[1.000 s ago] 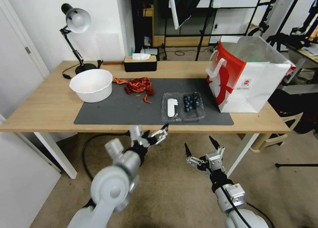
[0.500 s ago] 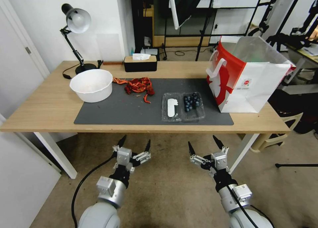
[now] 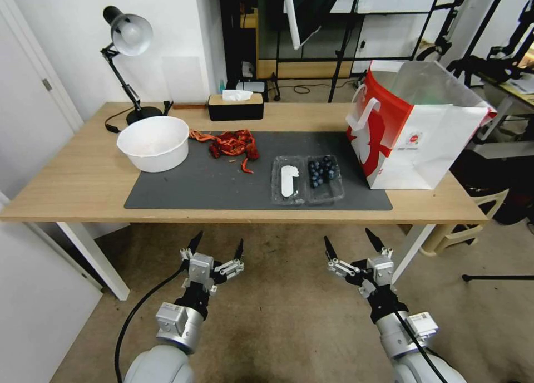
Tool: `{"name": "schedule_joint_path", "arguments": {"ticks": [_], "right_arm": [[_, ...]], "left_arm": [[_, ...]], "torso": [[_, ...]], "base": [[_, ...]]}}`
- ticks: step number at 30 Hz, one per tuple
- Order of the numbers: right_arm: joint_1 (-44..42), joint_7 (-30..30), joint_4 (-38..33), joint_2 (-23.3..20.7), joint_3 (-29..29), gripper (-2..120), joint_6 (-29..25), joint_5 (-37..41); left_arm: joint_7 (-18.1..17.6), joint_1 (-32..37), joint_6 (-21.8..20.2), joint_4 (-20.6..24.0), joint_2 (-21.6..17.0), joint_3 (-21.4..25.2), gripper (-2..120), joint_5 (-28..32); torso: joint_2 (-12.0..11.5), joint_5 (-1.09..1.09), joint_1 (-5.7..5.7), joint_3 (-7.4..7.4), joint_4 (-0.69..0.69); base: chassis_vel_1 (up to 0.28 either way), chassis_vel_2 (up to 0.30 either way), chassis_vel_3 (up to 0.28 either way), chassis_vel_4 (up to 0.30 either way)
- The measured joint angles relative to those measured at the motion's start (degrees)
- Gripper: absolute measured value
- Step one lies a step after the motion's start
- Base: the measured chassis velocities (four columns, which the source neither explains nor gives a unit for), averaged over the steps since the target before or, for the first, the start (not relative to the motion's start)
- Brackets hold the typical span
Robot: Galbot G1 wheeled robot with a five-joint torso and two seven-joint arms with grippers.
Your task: Close the takeout container lid, then place the container into the takeout bag.
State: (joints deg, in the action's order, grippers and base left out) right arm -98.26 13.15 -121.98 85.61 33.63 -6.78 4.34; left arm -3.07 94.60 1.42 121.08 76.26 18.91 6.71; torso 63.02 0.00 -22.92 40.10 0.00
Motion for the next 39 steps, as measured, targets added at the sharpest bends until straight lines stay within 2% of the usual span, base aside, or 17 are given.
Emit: {"name": "schedule_joint_path", "arguments": {"ticks": [16, 18, 19, 21, 24, 25, 28, 29, 31, 32, 33, 36, 37, 39], "right_arm": [[0.02, 0.12, 1.04, 0.07, 0.65, 100, -1.78, -0.29], [0.04, -0.08, 0.88, 0.11, 0.72, 100, -2.13, -0.32], [0.08, -0.27, 0.84, 0.14, 0.79, 100, -2.39, -0.34], [0.09, -0.36, 0.81, 0.15, 0.82, 100, -2.5, -0.36], [0.9, -1.12, 0.92, -0.19, 0.62, 100, -2.86, -0.38], [0.9, -1.12, 0.92, -0.19, 0.62, 100, -2.86, -0.38], [1.63, -1.9, 1.14, -0.6, 0.14, 100, -3.03, -0.32], [1.63, -1.9, 1.14, -0.6, 0.14, 100, -3.03, -0.32], [1.52, -2.06, 1.14, -0.63, 0.15, 100, -3.15, -0.31], [1.46, -2.12, 1.14, -0.65, 0.16, 100, -3.17, -0.31], [1.46, -2.12, 1.14, -0.65, 0.16, 100, -3.17, -0.31], [1.56, -2.22, 1.11, -0.69, 0.13, 100, -3.17, -0.37], [1.56, -2.22, 1.11, -0.69, 0.13, 100, -3.17, -0.37], [1.59, -2.28, 1.06, -0.69, 0.12, 100, -3.12, -0.47]], "left_arm": [[-0.76, -0.83, -0.48, -0.26, -0.01, -1.16, 100, 2.15], [-2.18, -2.29, -0.31, -0.49, -0.04, -2.67, 100, 5.91], [-3.37, -3.61, -1.0, -0.37, -0.14, -3.8, 100, 10.32], [-3.75, -4.41, -1.48, -0.21, -0.2, -4.43, 100, 12.61], [-6.65, -7.2, -5.16, 1.4, -0.07, -6.19, 100, 23.15], [-6.65, -7.2, -5.16, 1.4, -0.07, -6.19, 100, 23.15], [-9.67, -9.79, -8.84, 2.82, 0.14, -7.29, 100, 33.31], [-9.67, -9.79, -8.84, 2.82, 0.14, -7.29, 100, 33.31], [-11.11, -12.09, -10.09, 3.11, 0.08, -8.37, 100, 41.66], [-12.79, -13.76, -11.1, 3.21, 0.13, -9.0, 100, 48.29], [-12.79, -13.76, -11.1, 3.21, 0.13, -9.0, 100, 48.29], [-17.5, -17.79, -12.36, 2.09, 1.22, -10.2, 100, 60.98], [-17.5, -17.79, -12.36, 2.09, 1.22, -10.2, 100, 60.98], [-19.16, -19.95, -12.41, 0.92, 2.11, -11.06, 100, 65.25]], "torso": [[0.0, 0.0, 0.0, 0.0, 0.0], [0.0, 0.0, 0.0, 0.0, 0.01], [0.0, 0.0, 0.0, 0.0, 0.0], [0.0, 0.0, 0.0, 0.0, 0.0], [0.0, 0.0, 0.0, 0.0, -0.02], [0.0, 0.0, 0.0, 0.0, -0.02], [0.0, 0.01, 0.0, 0.01, 0.03], [0.0, 0.01, 0.0, 0.01, 0.03], [0.0, 0.0, 0.0, 0.01, 0.0], [0.0, 0.0, 0.0, 0.01, -0.02], [0.0, 0.0, 0.0, 0.01, -0.02], [0.0, 0.0, 0.0, 0.01, 0.0], [0.0, 0.0, 0.0, 0.01, 0.0], [0.0, 0.0, 0.0, 0.01, 0.0]], "base": [[0.0, 0.0, 0.0, 0.0], [0.0, 0.0, 0.0, 0.0], [0.0, 0.0, 0.0, 0.0], [0.0, 0.0, 0.0, 0.0], [0.0, 0.0, 0.0, 0.0], [0.0, 0.0, 0.0, 0.0], [0.0, 0.0, 0.0, 0.0], [0.0, 0.0, 0.0, 0.0], [0.0, 0.0, 0.0, 0.0], [0.0, 0.0, 0.0, 0.0], [0.0, 0.0, 0.0, 0.0], [0.0, 0.0, 0.0, 0.0], [0.0, 0.0, 0.0, 0.0], [0.0, 0.0, 0.0, 0.0]]}}
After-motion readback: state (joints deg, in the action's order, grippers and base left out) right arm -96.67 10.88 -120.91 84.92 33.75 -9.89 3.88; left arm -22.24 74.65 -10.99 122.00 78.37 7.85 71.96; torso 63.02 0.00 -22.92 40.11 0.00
